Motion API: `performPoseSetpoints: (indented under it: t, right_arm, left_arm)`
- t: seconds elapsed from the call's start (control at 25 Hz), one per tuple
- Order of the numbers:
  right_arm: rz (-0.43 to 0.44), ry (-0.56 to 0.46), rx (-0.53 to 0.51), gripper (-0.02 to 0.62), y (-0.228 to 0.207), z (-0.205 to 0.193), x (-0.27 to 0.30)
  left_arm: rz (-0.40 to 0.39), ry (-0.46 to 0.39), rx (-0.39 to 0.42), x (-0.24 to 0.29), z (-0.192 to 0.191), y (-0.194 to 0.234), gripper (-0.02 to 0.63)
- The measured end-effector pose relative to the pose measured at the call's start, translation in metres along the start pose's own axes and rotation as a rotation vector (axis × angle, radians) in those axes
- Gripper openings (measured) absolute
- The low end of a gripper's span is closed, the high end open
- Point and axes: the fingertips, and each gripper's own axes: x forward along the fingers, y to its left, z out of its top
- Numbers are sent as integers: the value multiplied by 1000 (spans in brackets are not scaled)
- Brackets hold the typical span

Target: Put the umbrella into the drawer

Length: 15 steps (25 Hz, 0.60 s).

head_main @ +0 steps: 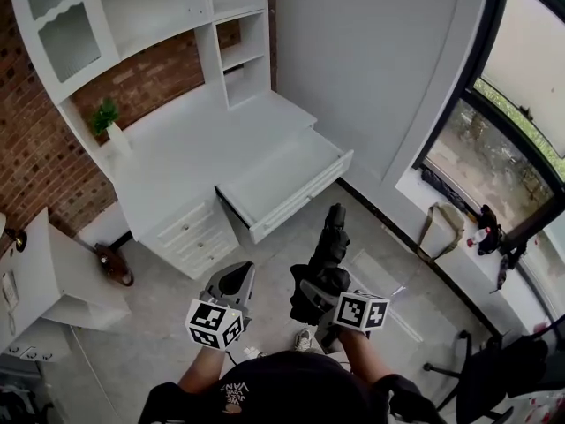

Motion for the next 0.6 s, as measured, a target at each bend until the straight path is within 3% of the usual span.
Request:
performPoseSetpoints:
  t: [0.4, 0.6]
  right_arm:
    - [36, 77, -20, 258, -54, 54, 0]
    - [34, 86, -9, 258, -68, 70, 12]
  left_arm:
    - [101, 1, -20, 60, 2, -12, 6]
    - [110, 18, -28, 80, 0, -4, 6]
